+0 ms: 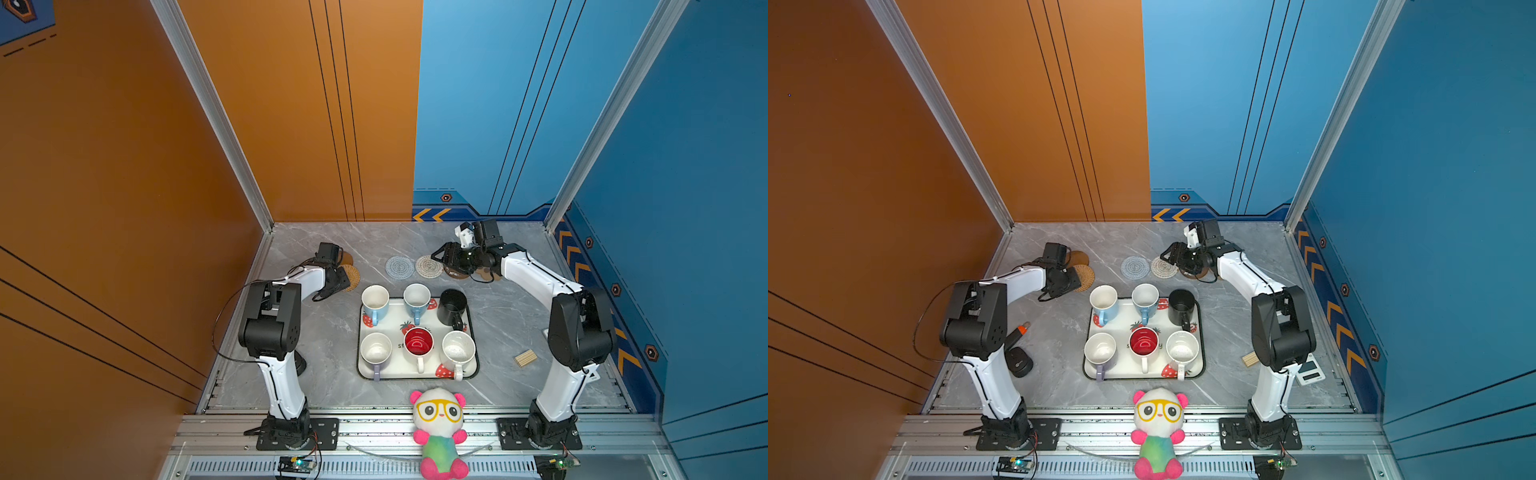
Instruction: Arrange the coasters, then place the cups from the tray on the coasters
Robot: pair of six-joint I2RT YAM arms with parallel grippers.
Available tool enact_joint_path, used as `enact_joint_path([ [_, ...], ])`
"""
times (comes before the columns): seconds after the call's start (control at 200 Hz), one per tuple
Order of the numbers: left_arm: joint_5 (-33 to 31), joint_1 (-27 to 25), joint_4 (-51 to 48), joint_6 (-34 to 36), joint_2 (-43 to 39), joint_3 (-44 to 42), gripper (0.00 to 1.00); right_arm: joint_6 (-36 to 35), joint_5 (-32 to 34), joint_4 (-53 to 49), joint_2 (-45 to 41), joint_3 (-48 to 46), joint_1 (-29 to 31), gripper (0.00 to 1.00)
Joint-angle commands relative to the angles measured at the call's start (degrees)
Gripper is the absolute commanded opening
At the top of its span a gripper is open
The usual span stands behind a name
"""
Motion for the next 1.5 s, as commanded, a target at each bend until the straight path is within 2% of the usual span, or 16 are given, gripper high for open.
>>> enact_joint_path([
  [0.0, 1.4, 0.9, 2.0, -0.7, 1.9, -0.5, 0.49, 0.2, 0.8, 0.6, -1.2, 0.1, -0.7, 0.68],
  [0.28, 3.3, 0.2, 2.9, -0.7, 3.4, 0.3, 0.47, 0.3, 1.1, 0.6, -1.5, -0.2, -0.8, 0.69],
  [0.626, 5.7, -2.7, 3.1, -2.4, 4.6, 2.9, 0.40, 0.1, 1.1, 0.6, -1.7, -0.5, -0.9, 0.69],
  [1.032, 8.4, -5.3, 3.0, -5.2, 10.6, 12.2, 0.37, 0.0, 1.0, 0.6, -2.7, -1.6, -1.5, 0.69],
  [1.352, 8.4, -6.4, 0.9, -5.5, 13.0, 17.3, 0.37, -0.1, 0.9, 0.6, -4.4, -2.8, -2.5, 0.69],
  [1.498, 4.6, -6.9, -3.6, -4.7, 12.5, 19.3, 0.38, -0.2, 1.2, 0.4, -5.8, -3.7, -3.0, 0.69],
])
